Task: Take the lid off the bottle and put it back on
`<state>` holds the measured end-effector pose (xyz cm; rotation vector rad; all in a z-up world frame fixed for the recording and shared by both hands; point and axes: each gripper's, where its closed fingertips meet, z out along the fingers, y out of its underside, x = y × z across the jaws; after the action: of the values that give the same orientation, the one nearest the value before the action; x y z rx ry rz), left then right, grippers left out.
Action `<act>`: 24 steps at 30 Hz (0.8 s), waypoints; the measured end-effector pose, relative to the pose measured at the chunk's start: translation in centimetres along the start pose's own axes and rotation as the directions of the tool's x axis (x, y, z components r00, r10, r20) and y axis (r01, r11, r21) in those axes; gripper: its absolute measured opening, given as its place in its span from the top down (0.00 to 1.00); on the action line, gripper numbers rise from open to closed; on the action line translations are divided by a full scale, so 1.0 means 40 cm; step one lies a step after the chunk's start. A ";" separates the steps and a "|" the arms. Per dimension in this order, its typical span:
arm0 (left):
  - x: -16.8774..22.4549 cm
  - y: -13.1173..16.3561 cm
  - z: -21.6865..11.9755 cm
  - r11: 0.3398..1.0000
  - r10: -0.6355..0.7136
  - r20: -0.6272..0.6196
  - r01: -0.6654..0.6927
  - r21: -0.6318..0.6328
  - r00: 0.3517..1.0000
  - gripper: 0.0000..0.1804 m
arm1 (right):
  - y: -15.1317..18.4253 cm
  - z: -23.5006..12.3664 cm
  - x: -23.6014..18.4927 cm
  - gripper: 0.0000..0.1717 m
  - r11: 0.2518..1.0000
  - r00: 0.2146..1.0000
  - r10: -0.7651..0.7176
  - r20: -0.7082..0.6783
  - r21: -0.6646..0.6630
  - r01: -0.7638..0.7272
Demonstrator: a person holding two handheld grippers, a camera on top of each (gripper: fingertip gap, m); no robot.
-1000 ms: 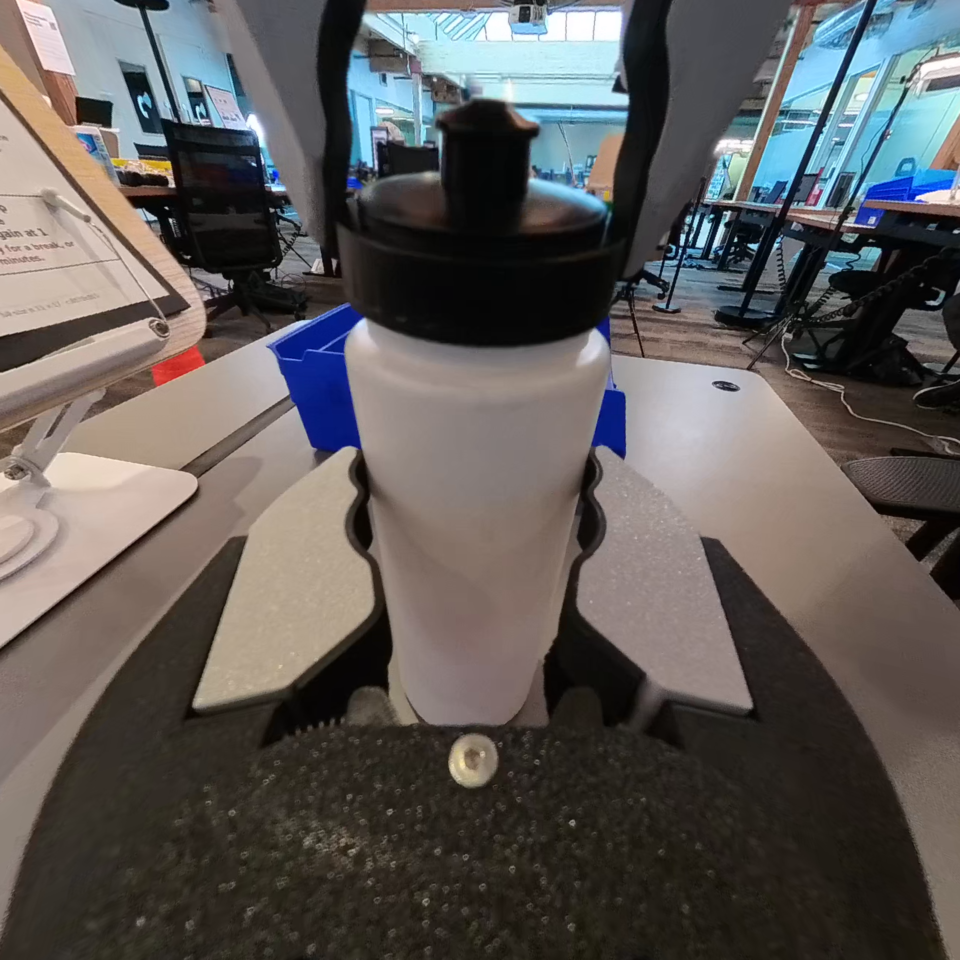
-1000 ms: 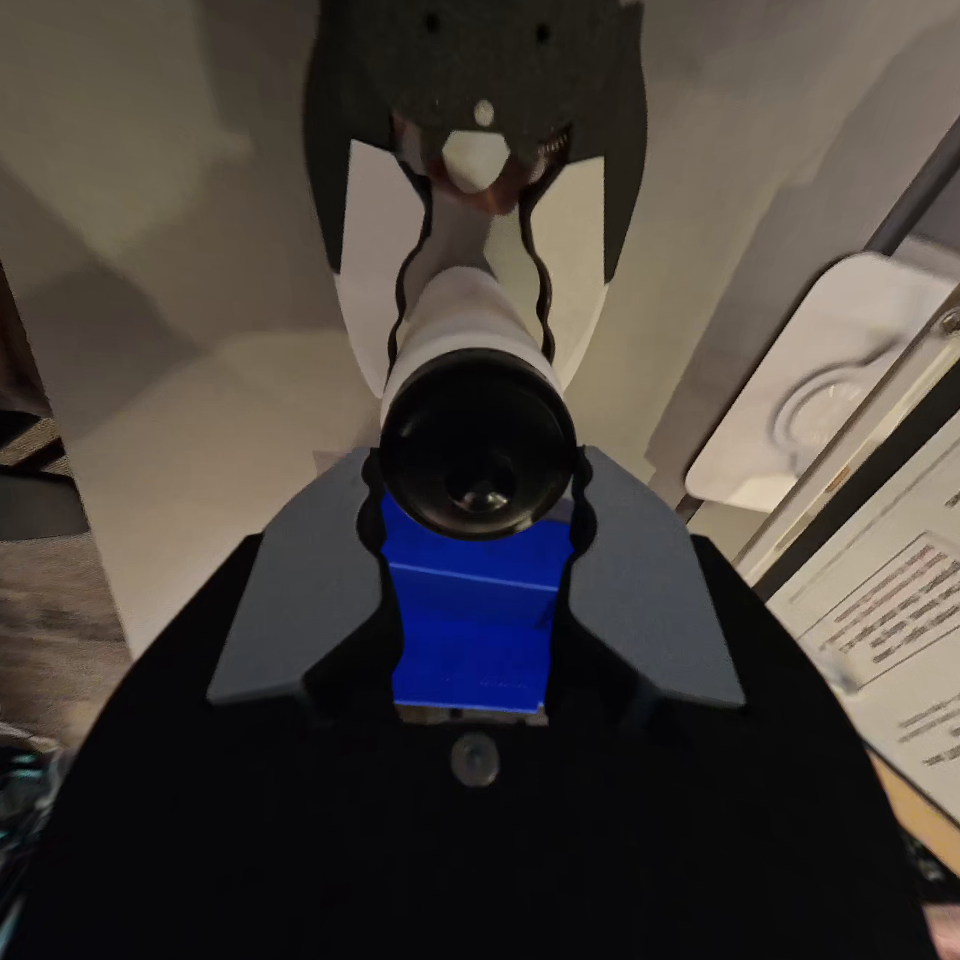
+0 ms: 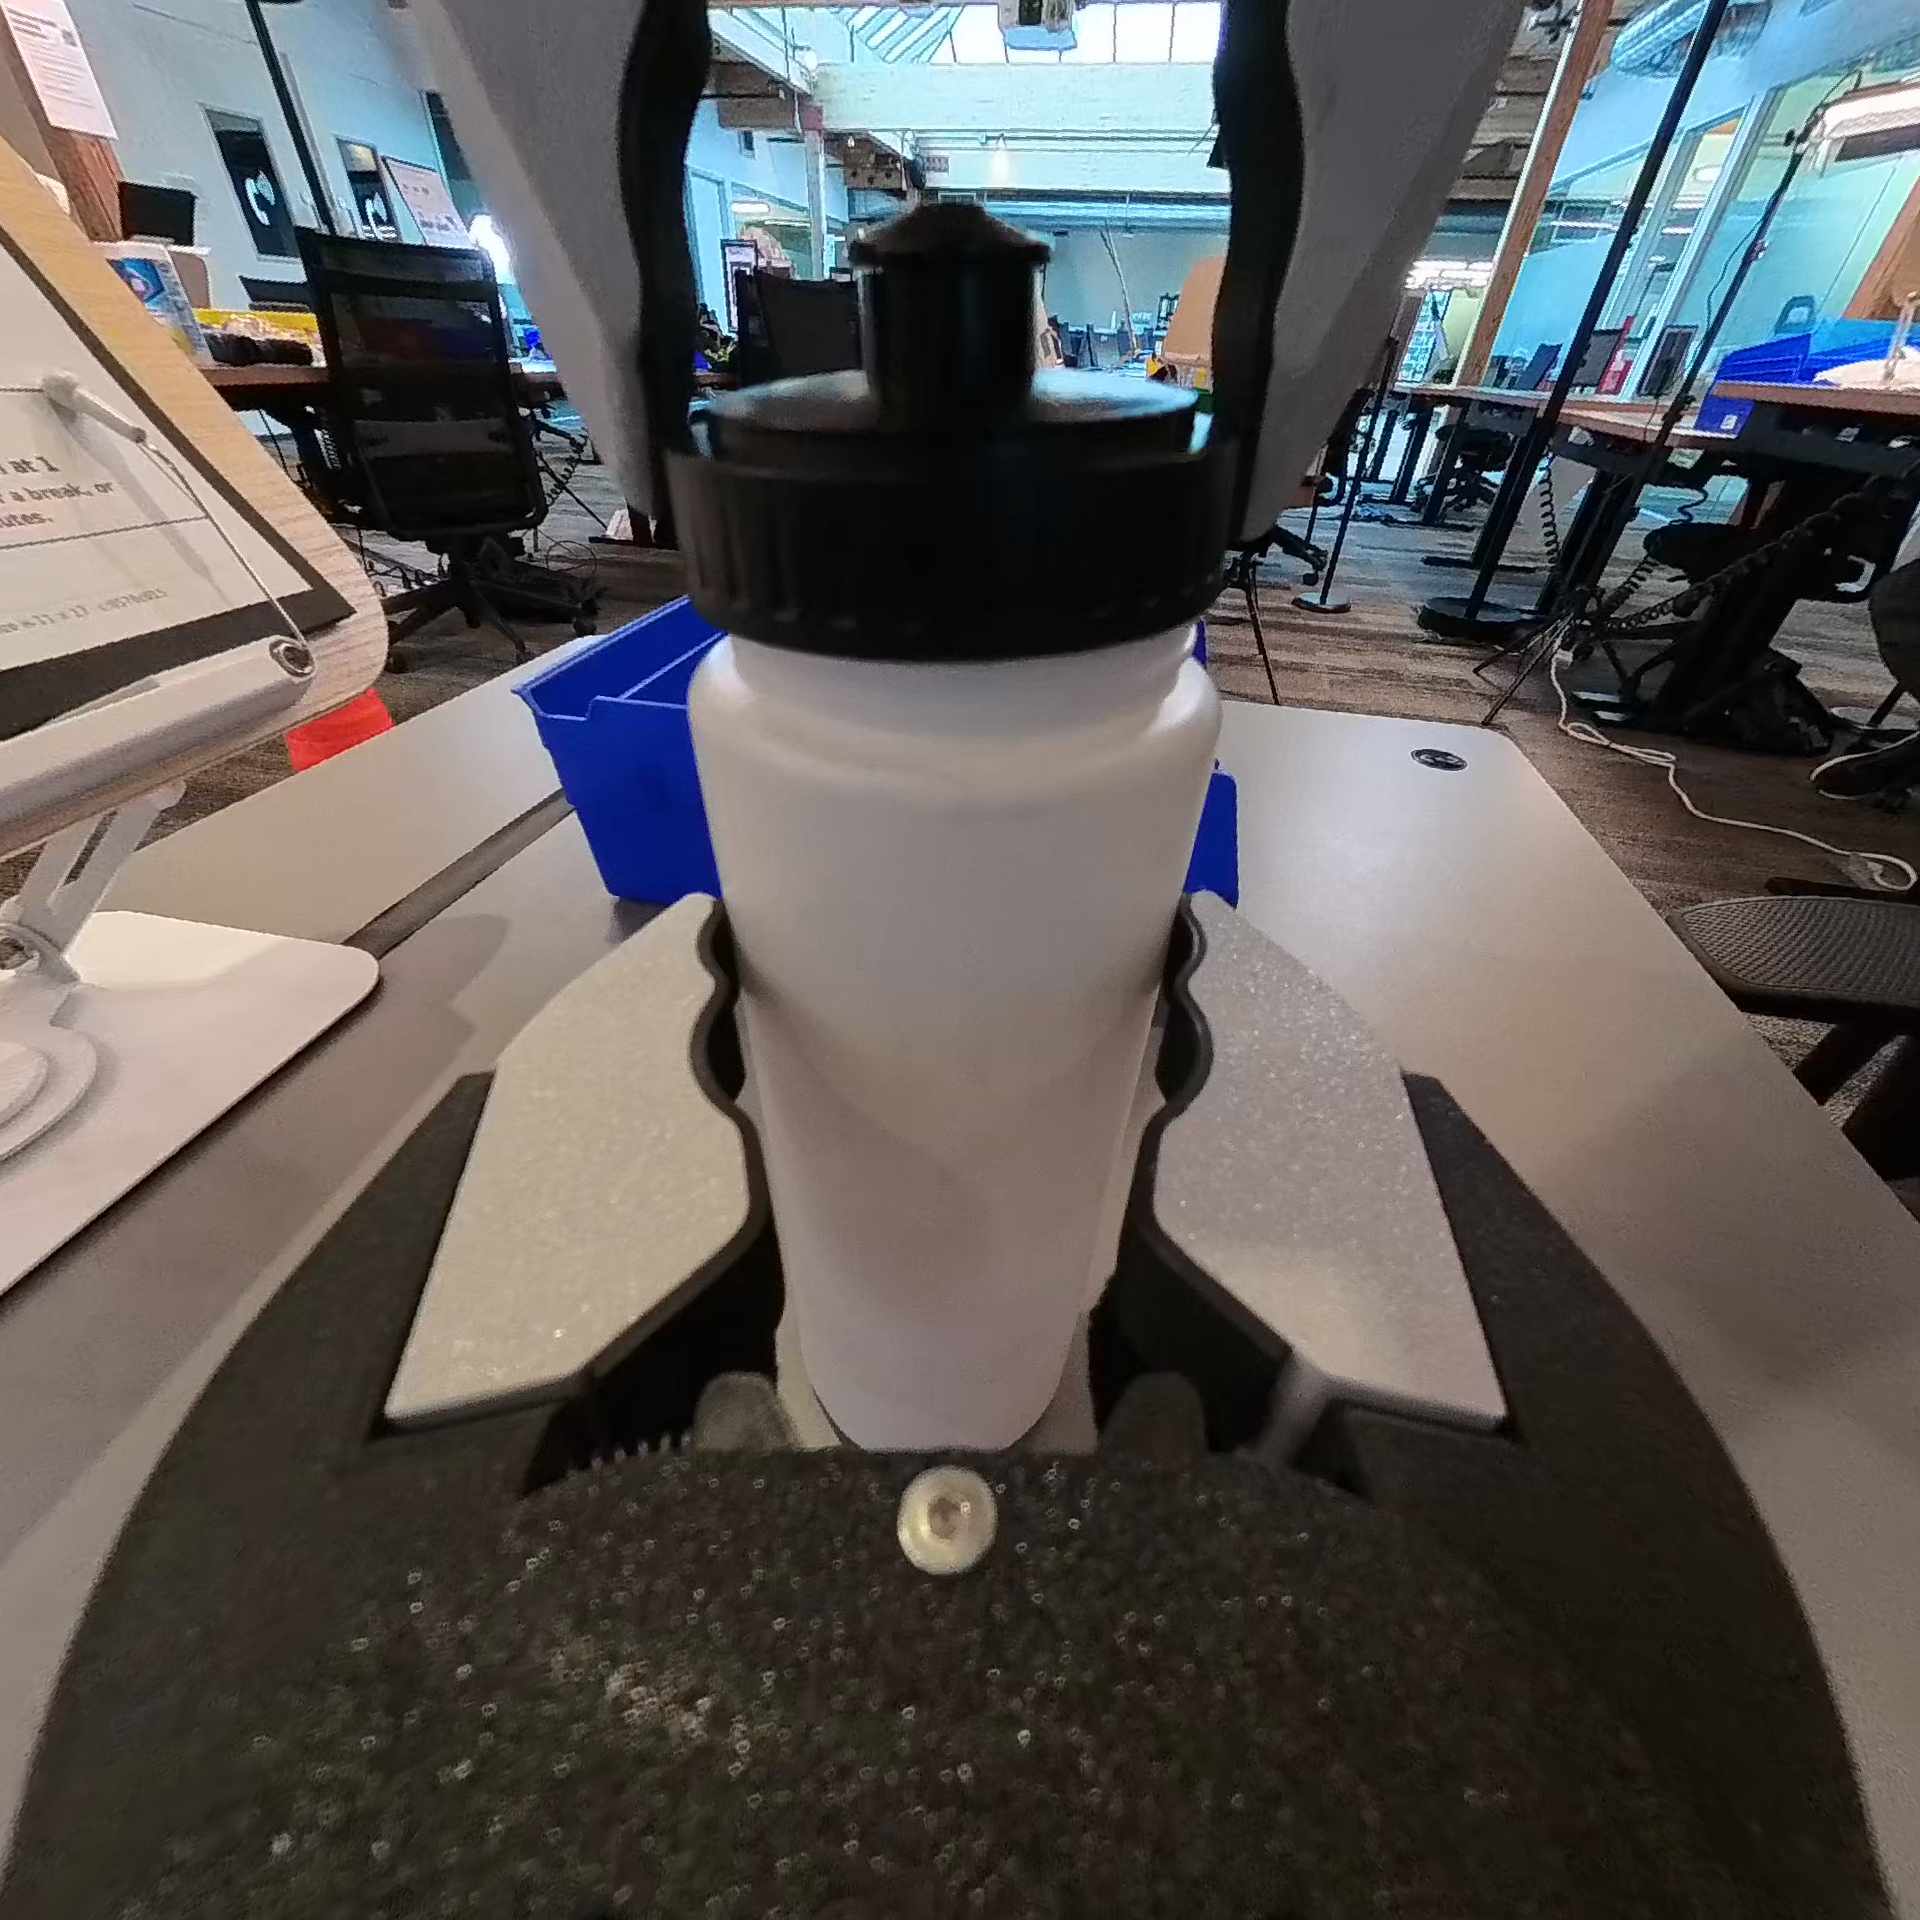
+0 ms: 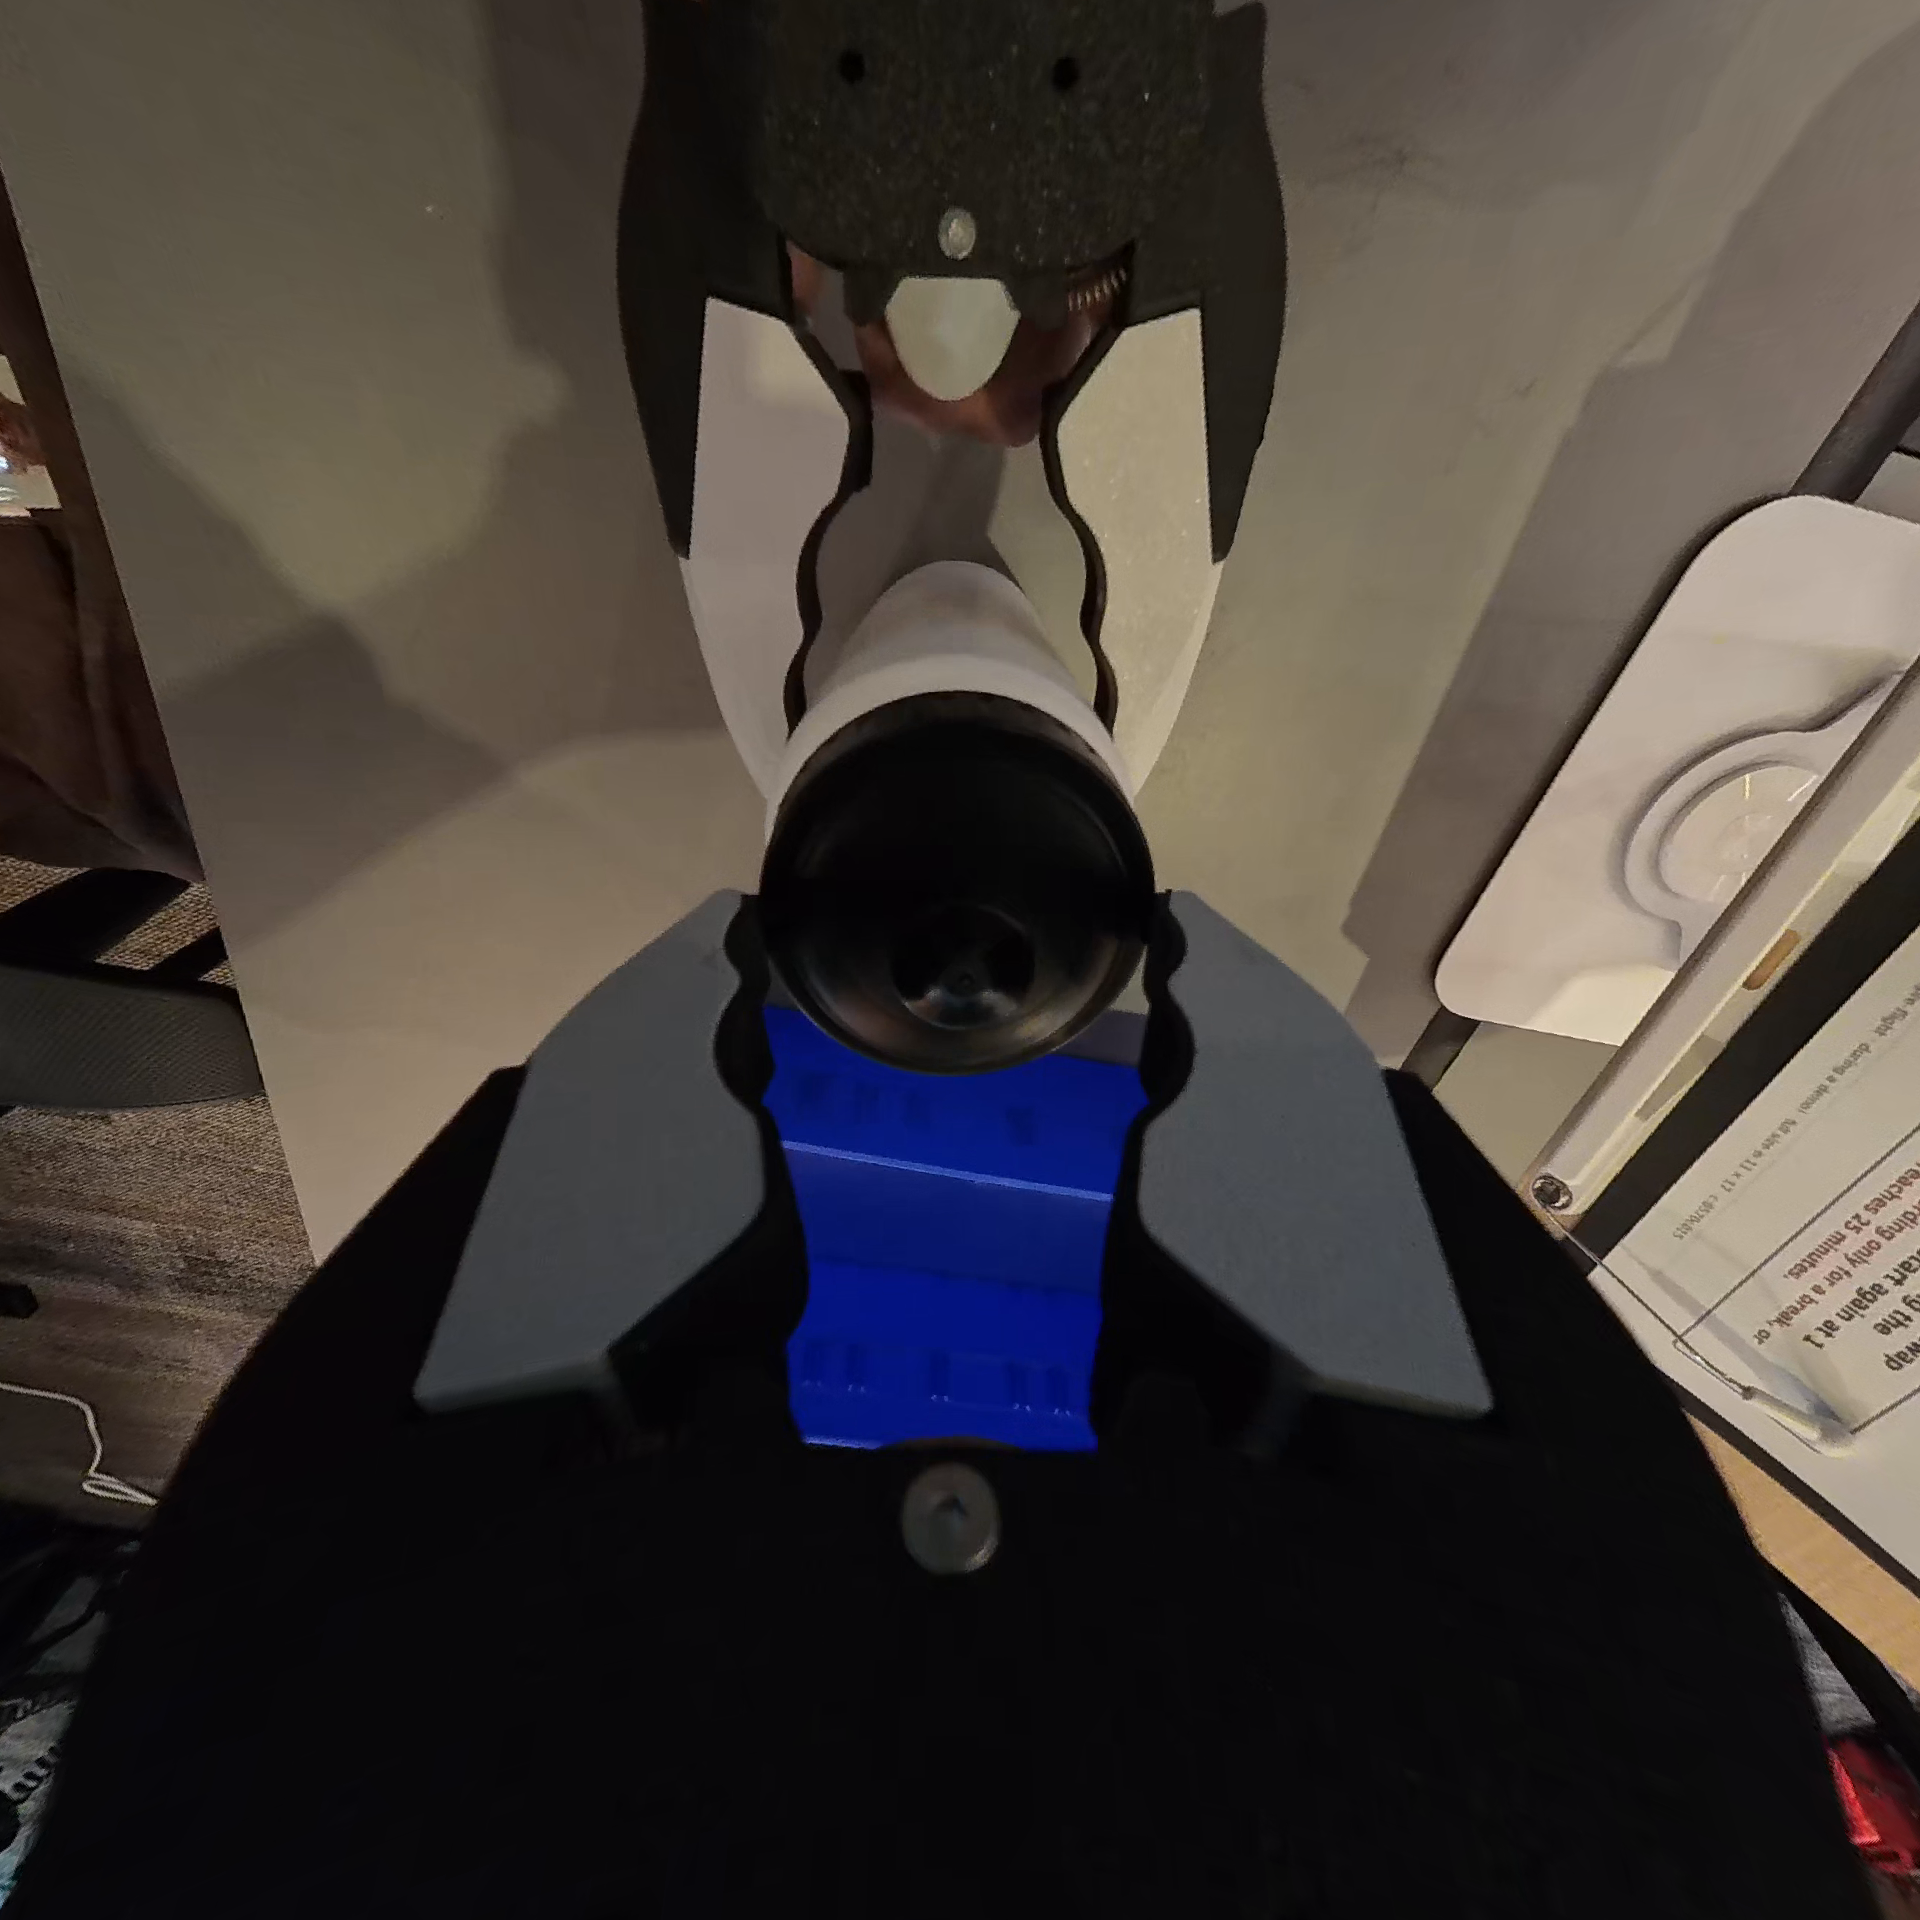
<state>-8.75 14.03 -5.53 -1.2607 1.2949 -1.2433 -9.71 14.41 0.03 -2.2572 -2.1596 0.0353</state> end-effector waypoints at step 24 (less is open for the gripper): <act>0.003 0.000 0.000 1.000 -0.004 -0.007 0.004 -0.002 1.000 0.57 | 0.003 0.001 -0.007 0.59 0.943 0.945 0.326 -0.021 -0.058 -0.327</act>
<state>-8.76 13.92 -5.52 -1.2621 1.2991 -1.2505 -9.60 14.13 -0.02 -2.6168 -1.7786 -0.0384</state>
